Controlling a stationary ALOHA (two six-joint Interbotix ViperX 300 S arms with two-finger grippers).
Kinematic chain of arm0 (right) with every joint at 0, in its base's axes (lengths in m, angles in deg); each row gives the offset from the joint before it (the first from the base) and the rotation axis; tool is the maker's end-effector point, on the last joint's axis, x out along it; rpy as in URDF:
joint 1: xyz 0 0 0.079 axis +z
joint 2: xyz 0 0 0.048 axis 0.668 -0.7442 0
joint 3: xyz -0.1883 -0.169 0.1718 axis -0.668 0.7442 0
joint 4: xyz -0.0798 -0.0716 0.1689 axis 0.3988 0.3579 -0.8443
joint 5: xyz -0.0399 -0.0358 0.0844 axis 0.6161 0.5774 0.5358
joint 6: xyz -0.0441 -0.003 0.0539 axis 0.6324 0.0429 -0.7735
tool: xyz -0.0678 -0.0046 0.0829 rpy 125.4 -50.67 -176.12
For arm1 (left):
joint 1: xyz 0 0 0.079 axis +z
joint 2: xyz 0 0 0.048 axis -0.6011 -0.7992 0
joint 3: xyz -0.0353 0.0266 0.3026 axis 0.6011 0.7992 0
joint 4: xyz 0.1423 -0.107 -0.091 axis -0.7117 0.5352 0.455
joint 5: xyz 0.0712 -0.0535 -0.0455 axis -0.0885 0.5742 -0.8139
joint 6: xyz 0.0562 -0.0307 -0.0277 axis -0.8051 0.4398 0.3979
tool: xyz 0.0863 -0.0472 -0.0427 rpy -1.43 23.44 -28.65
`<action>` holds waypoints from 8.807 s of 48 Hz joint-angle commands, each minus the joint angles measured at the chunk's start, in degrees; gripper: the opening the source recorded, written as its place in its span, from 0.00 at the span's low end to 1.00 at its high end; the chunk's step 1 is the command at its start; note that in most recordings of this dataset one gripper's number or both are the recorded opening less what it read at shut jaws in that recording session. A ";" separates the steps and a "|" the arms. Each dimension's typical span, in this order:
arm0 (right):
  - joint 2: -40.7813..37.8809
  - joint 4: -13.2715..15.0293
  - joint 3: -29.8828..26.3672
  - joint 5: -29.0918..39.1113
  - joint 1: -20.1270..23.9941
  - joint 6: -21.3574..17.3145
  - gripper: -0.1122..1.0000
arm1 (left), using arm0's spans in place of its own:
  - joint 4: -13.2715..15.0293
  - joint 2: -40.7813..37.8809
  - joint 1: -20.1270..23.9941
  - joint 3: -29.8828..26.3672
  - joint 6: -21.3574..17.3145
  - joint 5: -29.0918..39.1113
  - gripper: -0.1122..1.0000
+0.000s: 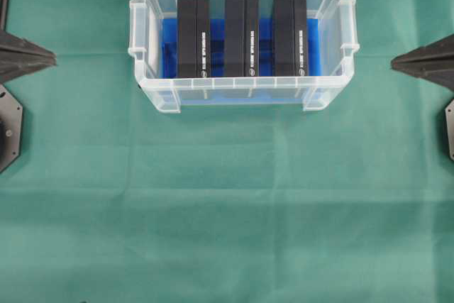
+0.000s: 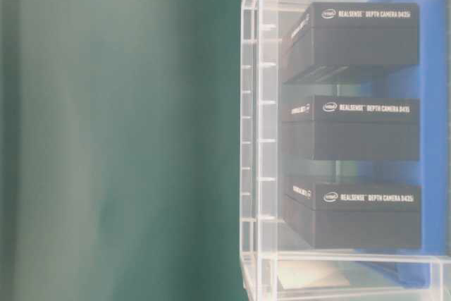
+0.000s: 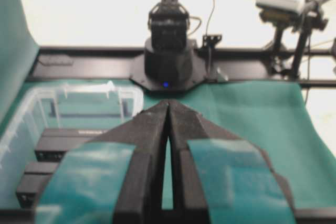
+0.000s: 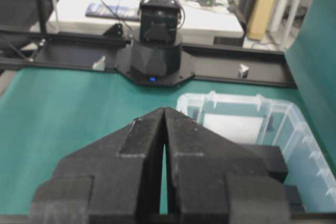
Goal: Take out the box from the case.
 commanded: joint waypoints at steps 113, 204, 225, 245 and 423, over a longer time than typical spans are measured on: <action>-19.78 14.50 -19.51 78.13 -0.18 -74.88 0.10 | -2.55 -14.85 7.03 -14.94 66.62 70.31 0.11; -23.99 19.34 -19.51 69.35 -25.58 -62.23 0.95 | -2.20 -19.78 28.21 -14.33 57.74 66.53 0.99; -23.99 19.25 -19.42 69.35 -25.58 -62.40 0.95 | -2.20 -19.78 28.21 -14.41 58.27 66.53 0.99; -23.99 18.98 -19.51 69.52 -25.58 -63.46 0.95 | -2.20 -20.13 28.39 -14.50 61.52 66.53 0.99; -68.64 12.66 -64.95 66.45 -12.74 -75.85 0.95 | -2.20 -21.97 28.39 -15.56 61.96 66.62 0.99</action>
